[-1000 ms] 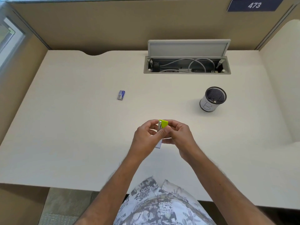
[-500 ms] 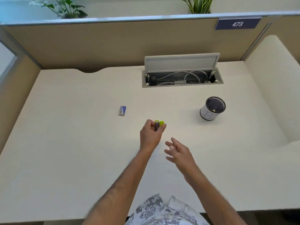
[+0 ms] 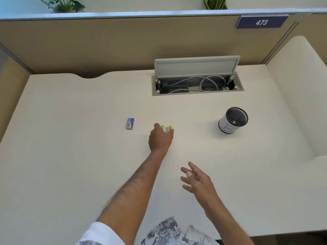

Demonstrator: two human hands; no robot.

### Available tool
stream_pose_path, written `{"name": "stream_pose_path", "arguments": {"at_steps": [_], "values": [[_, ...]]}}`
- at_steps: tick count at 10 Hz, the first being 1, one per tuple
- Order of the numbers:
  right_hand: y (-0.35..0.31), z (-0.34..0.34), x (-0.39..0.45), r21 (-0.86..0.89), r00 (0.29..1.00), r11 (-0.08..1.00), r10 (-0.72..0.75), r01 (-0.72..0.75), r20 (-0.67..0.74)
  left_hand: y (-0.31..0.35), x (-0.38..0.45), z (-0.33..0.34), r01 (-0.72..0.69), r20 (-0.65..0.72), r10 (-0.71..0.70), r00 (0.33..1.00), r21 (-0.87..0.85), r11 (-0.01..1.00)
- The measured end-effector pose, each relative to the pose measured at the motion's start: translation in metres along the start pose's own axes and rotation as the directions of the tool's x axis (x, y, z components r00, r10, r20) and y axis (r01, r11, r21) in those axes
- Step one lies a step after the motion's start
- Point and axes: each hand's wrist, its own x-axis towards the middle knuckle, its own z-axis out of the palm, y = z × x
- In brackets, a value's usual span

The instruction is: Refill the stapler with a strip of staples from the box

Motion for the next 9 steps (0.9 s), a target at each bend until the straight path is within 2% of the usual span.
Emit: {"name": "stream_pose_path", "arguments": {"at_steps": [3,5,8,9], "values": [[-0.016,-0.011,0.033,-0.067,0.999,0.998,-0.008,0.011,0.047,-0.002,0.007,0.022,0.005,-0.04,-0.002,0.999,0.097,0.995],[-0.012,-0.015,0.057,-0.051,0.999,0.998,0.037,-0.035,0.039,-0.006,0.014,0.033,-0.01,-0.069,0.026,0.997,0.217,0.976],[-0.006,-0.021,0.077,-0.102,0.996,0.994,0.045,-0.038,0.074,-0.011,0.019,0.039,-0.043,-0.044,0.058,0.997,0.289,0.956],[-0.016,-0.019,0.087,-0.107,0.998,0.994,0.018,-0.011,0.067,-0.018,0.018,0.033,-0.031,-0.083,0.056,0.995,0.27,0.962]]}}
